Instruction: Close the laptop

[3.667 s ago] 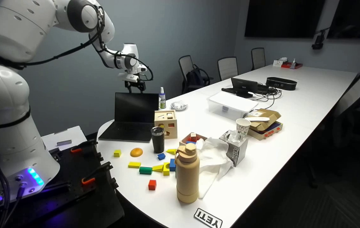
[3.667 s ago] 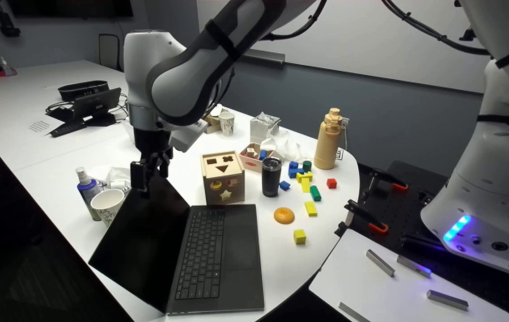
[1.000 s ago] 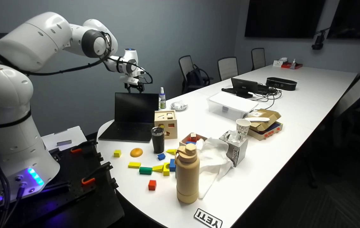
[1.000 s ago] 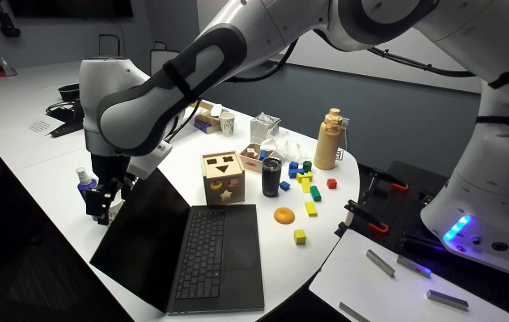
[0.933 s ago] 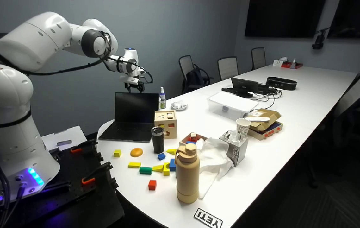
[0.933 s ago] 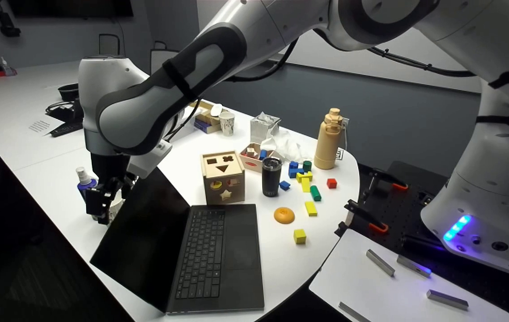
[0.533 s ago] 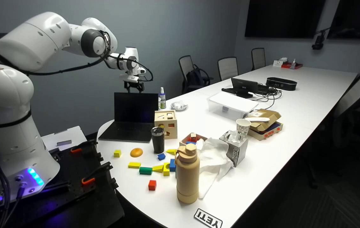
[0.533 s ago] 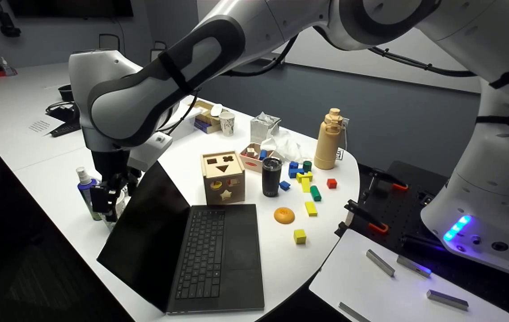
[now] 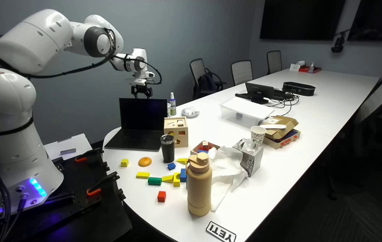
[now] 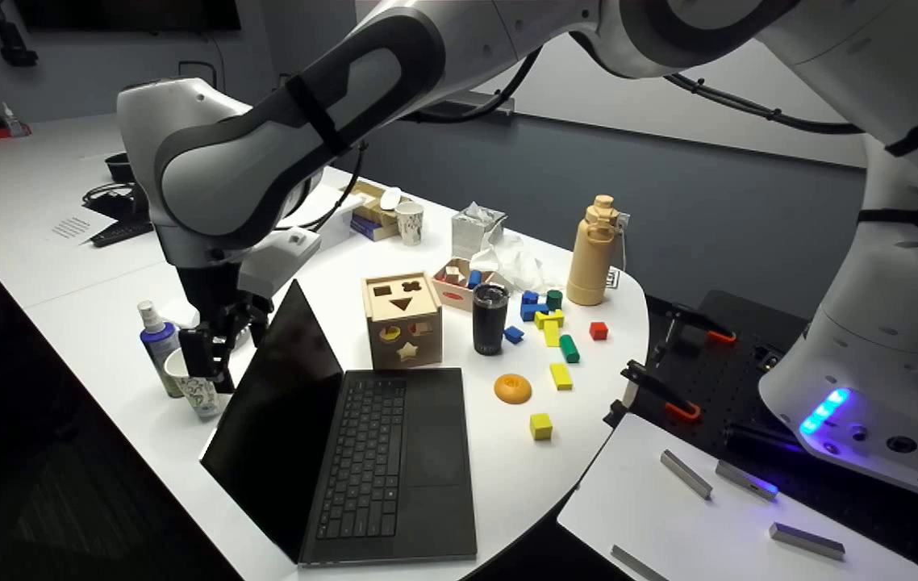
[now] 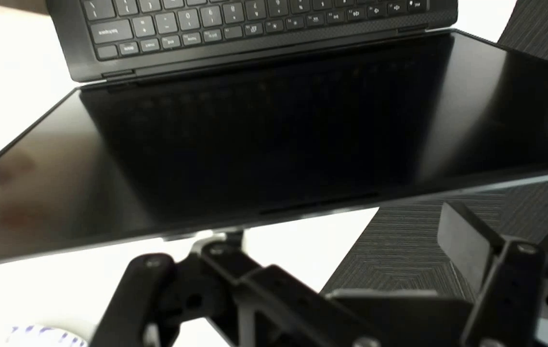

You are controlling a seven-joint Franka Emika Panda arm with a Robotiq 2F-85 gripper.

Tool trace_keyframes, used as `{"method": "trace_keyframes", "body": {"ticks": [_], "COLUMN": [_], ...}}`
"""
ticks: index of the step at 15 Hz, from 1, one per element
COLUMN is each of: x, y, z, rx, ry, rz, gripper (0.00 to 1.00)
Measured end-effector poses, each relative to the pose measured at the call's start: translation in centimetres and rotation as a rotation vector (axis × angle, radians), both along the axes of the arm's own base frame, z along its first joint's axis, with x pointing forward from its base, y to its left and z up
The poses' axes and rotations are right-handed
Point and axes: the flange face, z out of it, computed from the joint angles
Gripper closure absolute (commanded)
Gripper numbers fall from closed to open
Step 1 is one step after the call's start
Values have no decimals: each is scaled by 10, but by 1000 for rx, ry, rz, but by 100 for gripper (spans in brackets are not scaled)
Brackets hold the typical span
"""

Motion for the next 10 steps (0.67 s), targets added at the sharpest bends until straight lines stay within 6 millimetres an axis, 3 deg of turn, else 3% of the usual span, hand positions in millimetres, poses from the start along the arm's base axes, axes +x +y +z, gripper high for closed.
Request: {"method": "trace_keyframes", "body": {"ticks": [10], "x": [-29], "y": [-55], "z": [-16], "rx": [-139], "ry": [69], "rz": [-132], "gripper": [0]}}
